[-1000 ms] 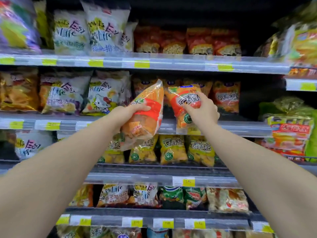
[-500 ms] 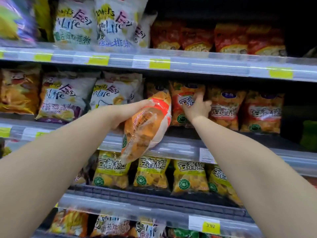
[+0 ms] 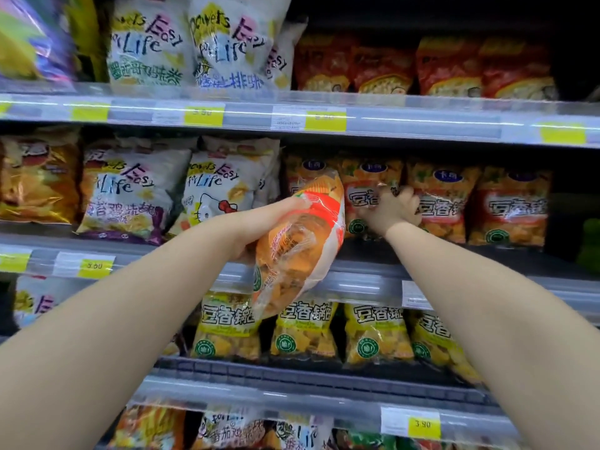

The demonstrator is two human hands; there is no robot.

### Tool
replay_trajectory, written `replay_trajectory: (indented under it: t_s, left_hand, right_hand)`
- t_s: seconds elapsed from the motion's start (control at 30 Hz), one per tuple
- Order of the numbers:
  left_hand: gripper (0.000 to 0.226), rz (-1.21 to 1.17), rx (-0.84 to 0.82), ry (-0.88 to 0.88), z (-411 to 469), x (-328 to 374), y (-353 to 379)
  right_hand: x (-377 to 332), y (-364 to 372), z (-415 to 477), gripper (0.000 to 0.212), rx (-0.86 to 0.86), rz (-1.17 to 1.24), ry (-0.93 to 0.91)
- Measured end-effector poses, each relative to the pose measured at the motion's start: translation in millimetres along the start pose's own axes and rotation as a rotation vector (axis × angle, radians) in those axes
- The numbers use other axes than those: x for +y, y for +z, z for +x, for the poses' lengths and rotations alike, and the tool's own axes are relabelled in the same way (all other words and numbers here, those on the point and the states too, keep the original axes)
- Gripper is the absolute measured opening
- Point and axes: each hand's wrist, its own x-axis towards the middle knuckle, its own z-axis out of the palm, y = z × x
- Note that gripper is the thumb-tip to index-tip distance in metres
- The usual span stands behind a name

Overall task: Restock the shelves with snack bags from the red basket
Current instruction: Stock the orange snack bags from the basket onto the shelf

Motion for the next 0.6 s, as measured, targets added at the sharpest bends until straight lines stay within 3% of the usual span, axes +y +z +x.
replay_trajectory:
  t_s: [0.07,0.2,0.33,0.43,0.5,0.6]
  left_hand:
    - [0.076,-0.044,-0.031,0.026,-2.7,4.0,2.2]
    - [0.074,-0.106,-0.058,0.073,-7.8,19.6,14.6]
    - [0.095,-0.334,0.163,0.152,-14.1,36.0,38.4]
    - [0.109,-0.388,0.345,0.193,-19.4,43.9,61.1]
    - [0.119,-0.382,0.344,0.189,-24.1,46.1,75.4]
    - [0.102,-0.538,0.259,0.157,-30.7,47.4,87.0]
  right_hand:
    - [4.8,-14.3,-12.5,0.048,0.03,0.107,0.007]
    - [13.3,-49.8,-53.4,0.026,0.107,0.566,-0.011]
    - [14.4,-91.4,-104.8,0.03,0.086,0.807,-0.101]
    - [14.5,-113.1,-139.4,0.047,-0.107,0.745,-0.172]
    - [17.5,-119.0,-153.0,0.056,-0.151,0.586,-0.207]
    - [22.6,-126.0,-162.3,0.052,-0.127,0.487,-0.177]
